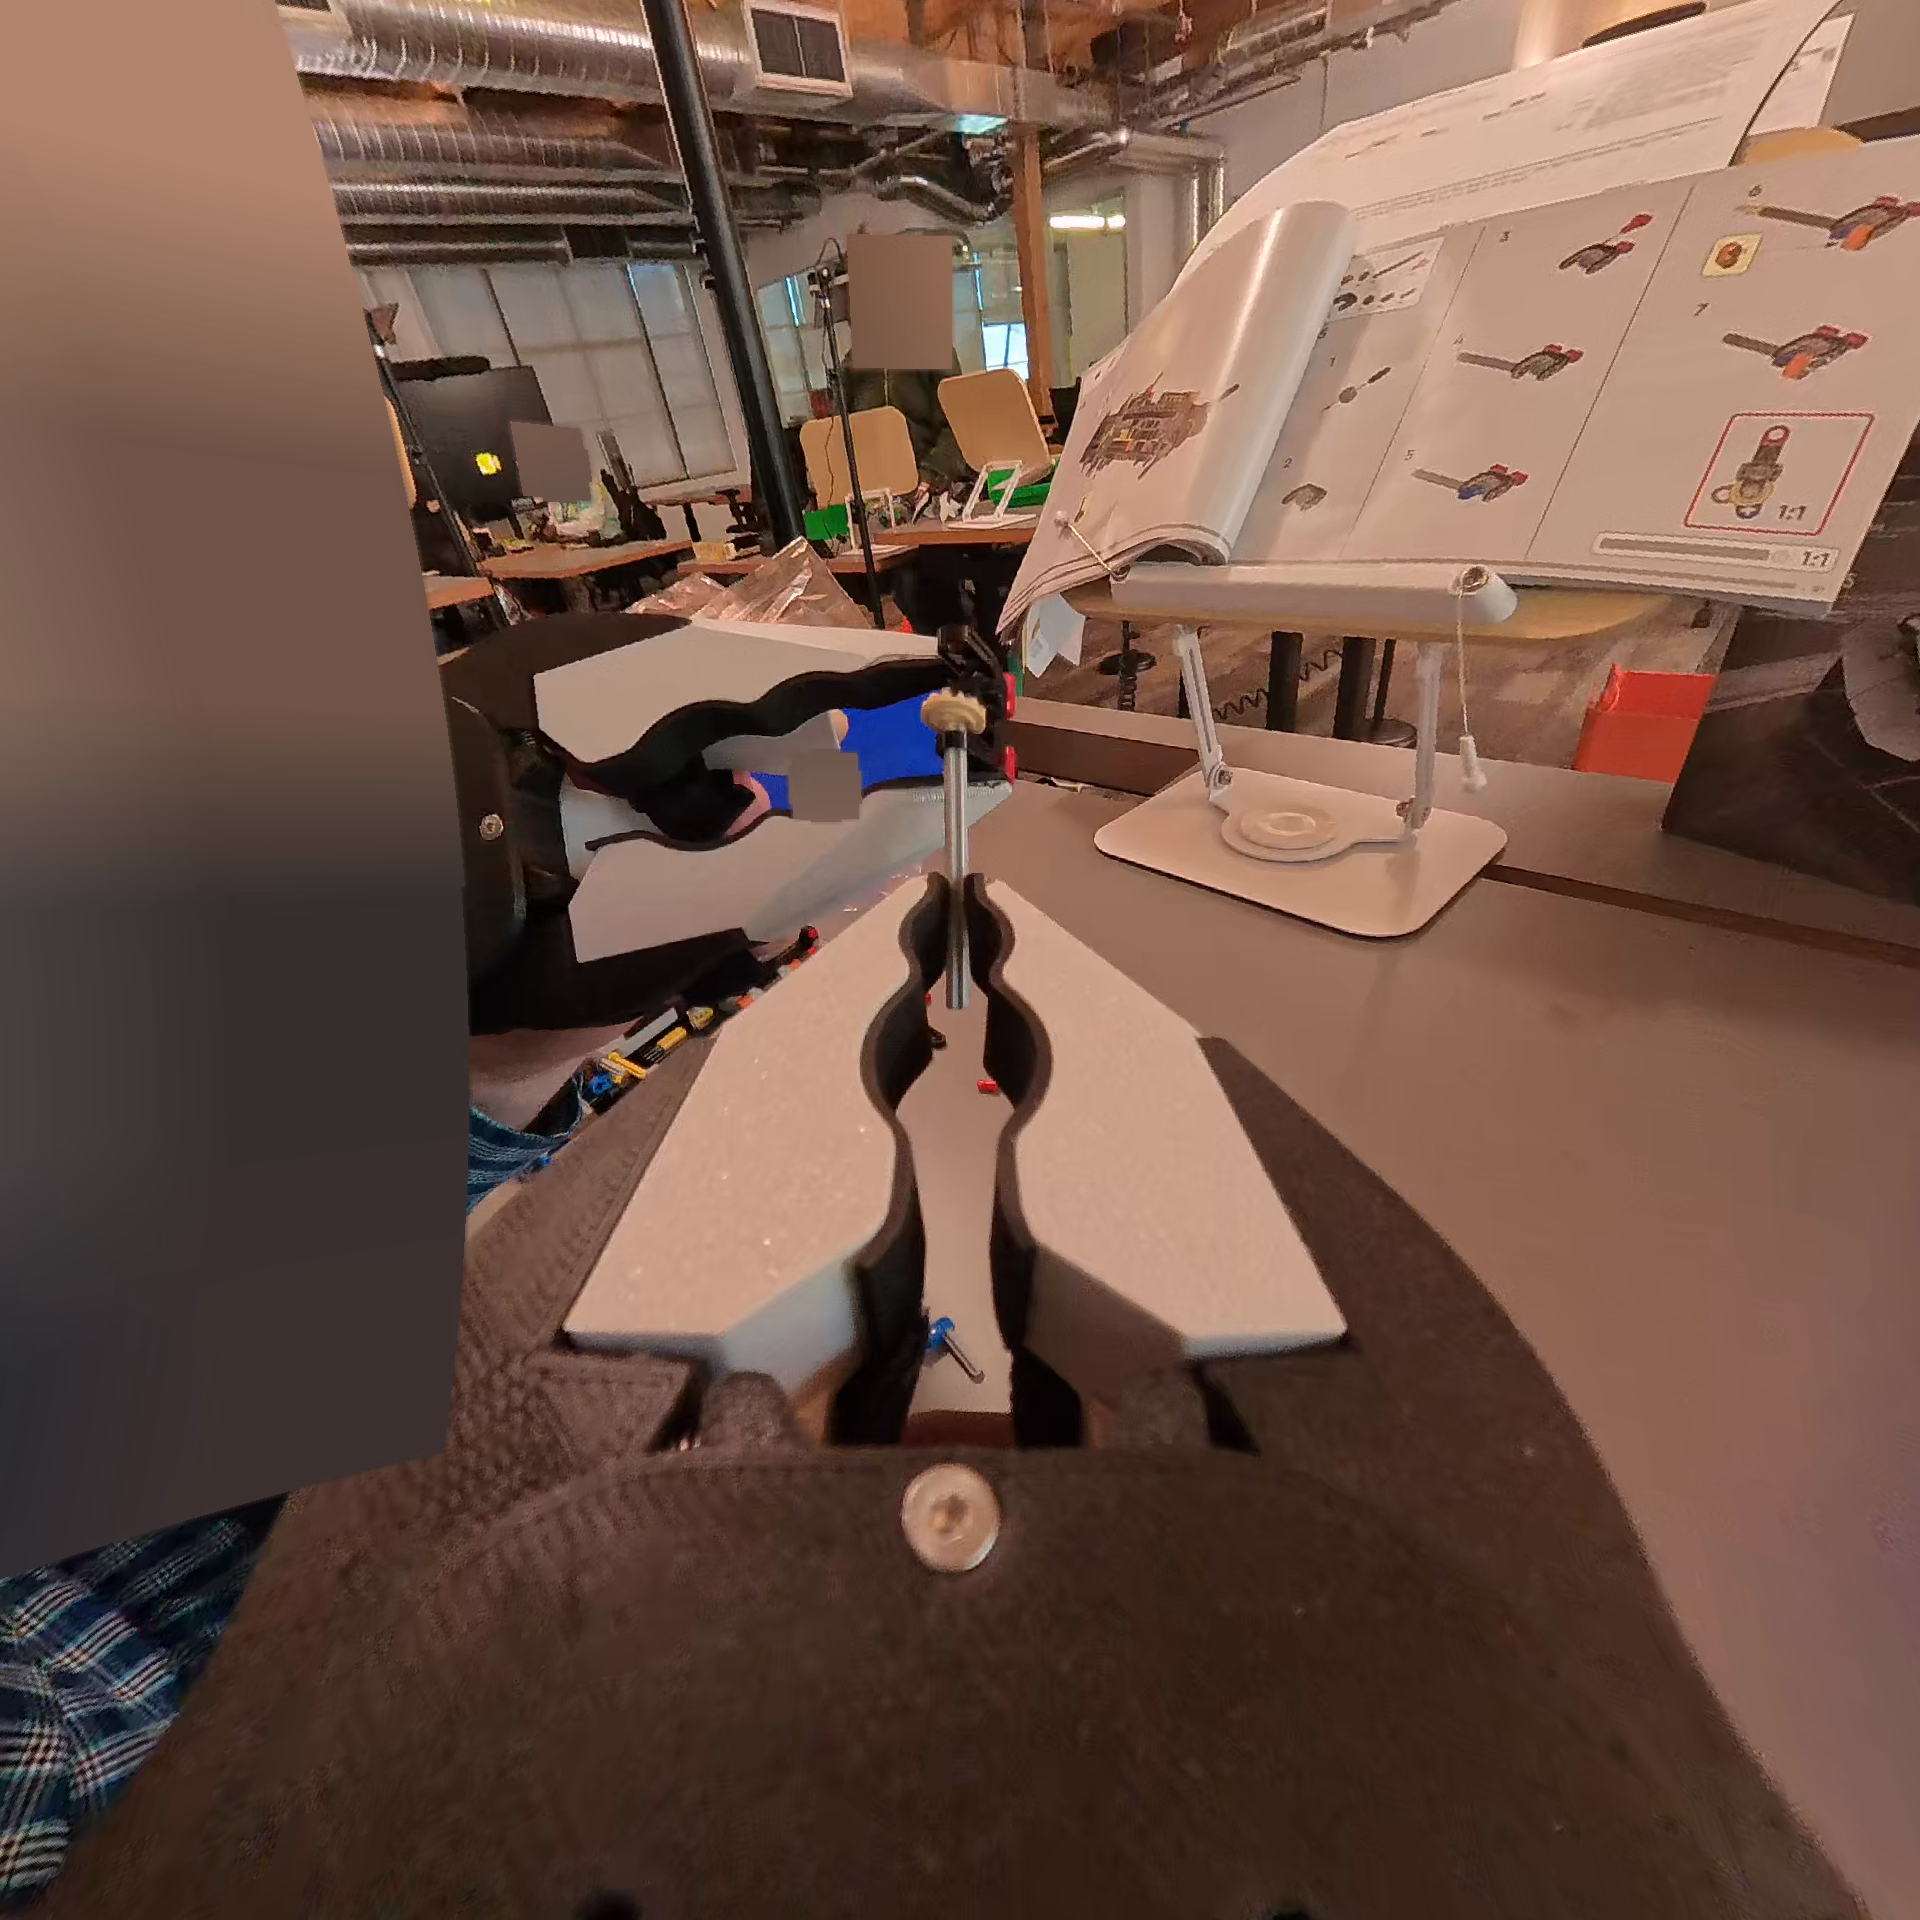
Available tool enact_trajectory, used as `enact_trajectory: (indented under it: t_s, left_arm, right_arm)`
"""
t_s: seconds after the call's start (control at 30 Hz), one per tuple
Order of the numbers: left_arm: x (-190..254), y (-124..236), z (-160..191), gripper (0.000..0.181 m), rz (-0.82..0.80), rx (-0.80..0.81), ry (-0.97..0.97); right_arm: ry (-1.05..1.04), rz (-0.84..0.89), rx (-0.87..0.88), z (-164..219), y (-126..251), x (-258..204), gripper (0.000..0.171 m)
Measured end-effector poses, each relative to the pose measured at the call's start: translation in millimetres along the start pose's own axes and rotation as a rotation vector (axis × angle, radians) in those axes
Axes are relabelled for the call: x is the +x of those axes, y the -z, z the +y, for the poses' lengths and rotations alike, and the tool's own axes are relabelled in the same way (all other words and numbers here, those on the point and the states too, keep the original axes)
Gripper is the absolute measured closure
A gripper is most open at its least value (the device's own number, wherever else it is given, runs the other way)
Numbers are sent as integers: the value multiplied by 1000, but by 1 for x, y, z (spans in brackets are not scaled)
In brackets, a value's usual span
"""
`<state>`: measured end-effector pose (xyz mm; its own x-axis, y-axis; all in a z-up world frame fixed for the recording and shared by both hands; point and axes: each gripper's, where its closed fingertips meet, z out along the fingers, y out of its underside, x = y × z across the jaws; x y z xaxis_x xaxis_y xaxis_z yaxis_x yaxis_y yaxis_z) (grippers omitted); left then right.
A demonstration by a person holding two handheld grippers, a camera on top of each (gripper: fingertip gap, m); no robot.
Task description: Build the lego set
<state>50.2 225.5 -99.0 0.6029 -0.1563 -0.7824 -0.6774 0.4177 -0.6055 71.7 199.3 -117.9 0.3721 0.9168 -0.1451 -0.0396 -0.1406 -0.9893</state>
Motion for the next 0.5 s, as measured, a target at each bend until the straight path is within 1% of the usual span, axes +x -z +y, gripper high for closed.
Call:
enact_trajectory:
  t_s: [0.17,0.5]
  left_arm:
    - [1,-1,0,160,-1,-19,-68]
    - [2,-4,7,160,13,-54,-89]
  right_arm:
    - [-3,2,23,3,-1,2,171]
    - [-31,-4,50,7,-4,6,171]
